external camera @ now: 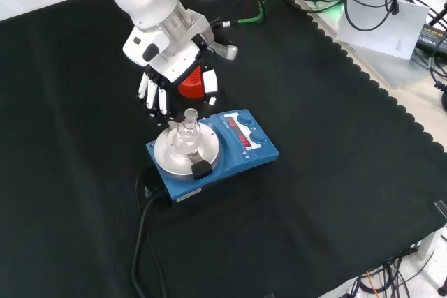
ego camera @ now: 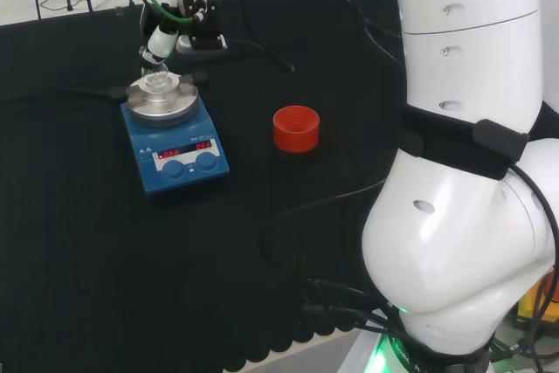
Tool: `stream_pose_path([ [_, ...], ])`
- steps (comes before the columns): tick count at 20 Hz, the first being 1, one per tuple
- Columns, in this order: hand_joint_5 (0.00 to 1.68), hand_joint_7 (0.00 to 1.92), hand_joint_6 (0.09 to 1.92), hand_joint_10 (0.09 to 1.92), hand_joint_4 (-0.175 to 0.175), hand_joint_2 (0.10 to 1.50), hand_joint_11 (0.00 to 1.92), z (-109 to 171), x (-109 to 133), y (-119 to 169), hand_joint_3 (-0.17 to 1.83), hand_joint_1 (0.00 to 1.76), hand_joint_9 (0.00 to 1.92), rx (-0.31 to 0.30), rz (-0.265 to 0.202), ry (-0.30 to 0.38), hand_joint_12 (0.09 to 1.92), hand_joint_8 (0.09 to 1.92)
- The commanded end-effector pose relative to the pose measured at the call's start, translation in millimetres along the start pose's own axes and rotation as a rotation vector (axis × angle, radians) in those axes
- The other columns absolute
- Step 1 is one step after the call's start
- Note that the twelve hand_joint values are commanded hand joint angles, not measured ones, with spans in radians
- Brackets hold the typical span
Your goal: Place the round-bottom flask on the heater.
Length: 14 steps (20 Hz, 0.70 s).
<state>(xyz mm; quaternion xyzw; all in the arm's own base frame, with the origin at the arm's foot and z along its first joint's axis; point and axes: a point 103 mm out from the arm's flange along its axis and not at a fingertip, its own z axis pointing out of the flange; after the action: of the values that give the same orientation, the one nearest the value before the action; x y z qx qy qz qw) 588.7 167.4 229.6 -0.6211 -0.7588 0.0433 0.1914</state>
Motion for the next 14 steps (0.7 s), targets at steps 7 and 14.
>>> stream_pose_path([
  [7, 1.11, 0.59, 1.07, 0.51, 0.066, 0.62, 0.54, 11.6, -8.9, 7.6, 0.89, 1.11, 0.82, 0.017, 0.013, -0.012, 1.23, 0.63],
  [14, 1.07, 0.56, 1.05, 0.53, 0.061, 0.73, 0.53, 12.4, -10.2, 8.4, 0.70, 1.10, 0.80, 0.011, 0.013, 0.000, 1.24, 0.64],
])
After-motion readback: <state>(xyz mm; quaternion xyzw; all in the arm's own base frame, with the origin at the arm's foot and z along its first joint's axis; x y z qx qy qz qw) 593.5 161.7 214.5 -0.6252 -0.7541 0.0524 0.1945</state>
